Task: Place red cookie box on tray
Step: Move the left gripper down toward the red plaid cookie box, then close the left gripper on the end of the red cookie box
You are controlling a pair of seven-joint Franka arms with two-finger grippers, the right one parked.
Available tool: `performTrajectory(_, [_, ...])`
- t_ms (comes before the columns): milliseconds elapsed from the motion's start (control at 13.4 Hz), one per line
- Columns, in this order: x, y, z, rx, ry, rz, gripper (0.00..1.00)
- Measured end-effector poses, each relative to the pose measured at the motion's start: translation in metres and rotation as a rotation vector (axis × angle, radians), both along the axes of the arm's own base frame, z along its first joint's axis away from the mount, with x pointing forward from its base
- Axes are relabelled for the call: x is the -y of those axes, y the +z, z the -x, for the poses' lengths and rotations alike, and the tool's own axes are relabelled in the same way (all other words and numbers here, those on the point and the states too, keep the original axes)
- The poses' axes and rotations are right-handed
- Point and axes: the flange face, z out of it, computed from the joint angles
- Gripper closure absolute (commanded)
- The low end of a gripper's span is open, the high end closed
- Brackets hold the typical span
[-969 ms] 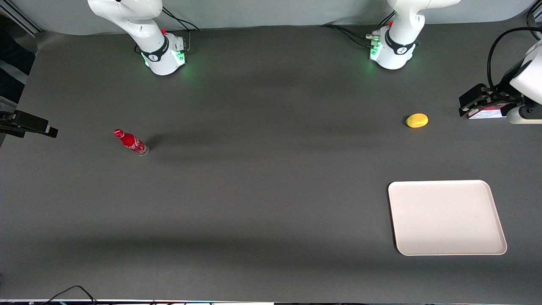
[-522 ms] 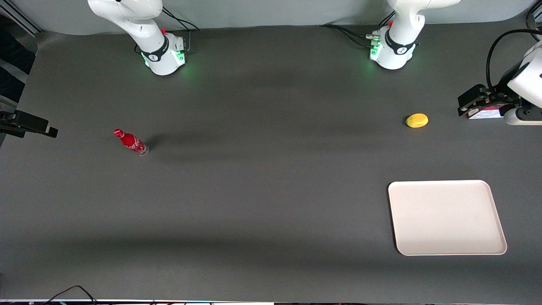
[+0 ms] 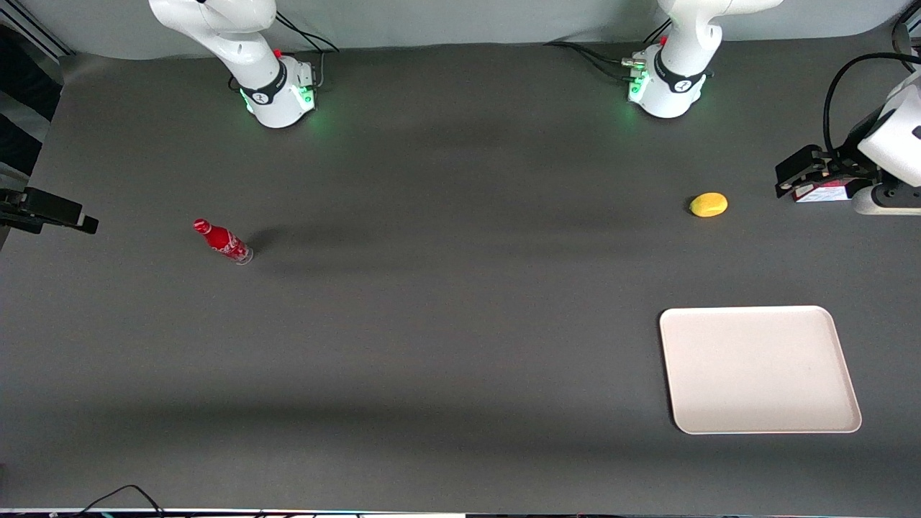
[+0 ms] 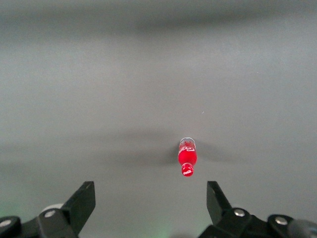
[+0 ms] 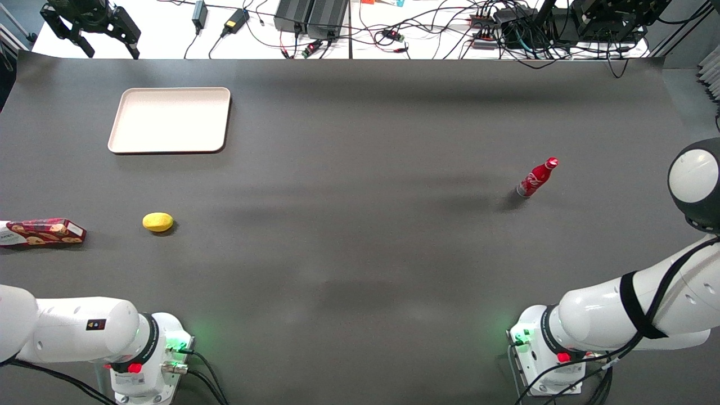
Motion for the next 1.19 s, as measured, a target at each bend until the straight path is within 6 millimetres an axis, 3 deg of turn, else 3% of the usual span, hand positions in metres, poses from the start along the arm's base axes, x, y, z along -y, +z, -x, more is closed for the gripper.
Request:
performTrajectory(820, [-0.006, 0.0, 0.0, -0.008, -0.051, -0.002, 0.0])
performTrajectory(894, [-0.021, 0.0, 0.0, -0.01, -0.114, -0.002, 0.0])
performTrajectory(969, [-0.049, 0.0, 0.0, -0.013, -0.183, 0.003, 0.0])
performTrajectory(1193, [-0.169, -0.008, 0.009, -0.032, -0.378, 0.018, 0.0])
